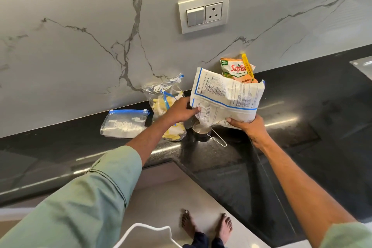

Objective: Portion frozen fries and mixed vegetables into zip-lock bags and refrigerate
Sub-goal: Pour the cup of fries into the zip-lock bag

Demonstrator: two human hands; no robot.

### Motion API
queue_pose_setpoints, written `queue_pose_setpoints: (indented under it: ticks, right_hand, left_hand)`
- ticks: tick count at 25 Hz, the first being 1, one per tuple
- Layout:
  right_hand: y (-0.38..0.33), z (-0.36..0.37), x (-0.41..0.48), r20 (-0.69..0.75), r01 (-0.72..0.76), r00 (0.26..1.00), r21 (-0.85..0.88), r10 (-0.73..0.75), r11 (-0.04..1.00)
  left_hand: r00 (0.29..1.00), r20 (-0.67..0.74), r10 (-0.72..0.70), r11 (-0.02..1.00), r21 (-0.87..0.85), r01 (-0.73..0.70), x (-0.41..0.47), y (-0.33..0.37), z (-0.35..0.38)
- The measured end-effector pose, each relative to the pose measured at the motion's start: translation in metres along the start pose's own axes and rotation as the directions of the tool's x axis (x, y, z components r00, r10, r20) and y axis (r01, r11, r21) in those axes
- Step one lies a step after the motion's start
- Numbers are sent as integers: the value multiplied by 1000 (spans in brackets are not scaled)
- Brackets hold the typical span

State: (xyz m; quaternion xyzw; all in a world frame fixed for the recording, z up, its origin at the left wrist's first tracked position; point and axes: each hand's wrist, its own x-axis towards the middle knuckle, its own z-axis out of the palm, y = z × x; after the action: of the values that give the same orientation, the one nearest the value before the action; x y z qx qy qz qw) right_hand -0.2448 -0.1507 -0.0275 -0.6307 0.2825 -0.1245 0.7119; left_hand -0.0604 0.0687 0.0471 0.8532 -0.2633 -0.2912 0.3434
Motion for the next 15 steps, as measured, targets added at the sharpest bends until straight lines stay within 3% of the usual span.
queue_pose_setpoints:
  ticks: [8, 15]
  right_hand:
    - [-18, 11, 3, 43, 132, 991, -204, -126, 970]
    - [-26, 12, -1, 31, 132, 991, -204, -129, 970]
  left_hand:
    - [975, -150, -165, 986, -60, 157, 7, -36, 2]
    - [971, -96, -220, 971, -116, 209, 7, -39, -1]
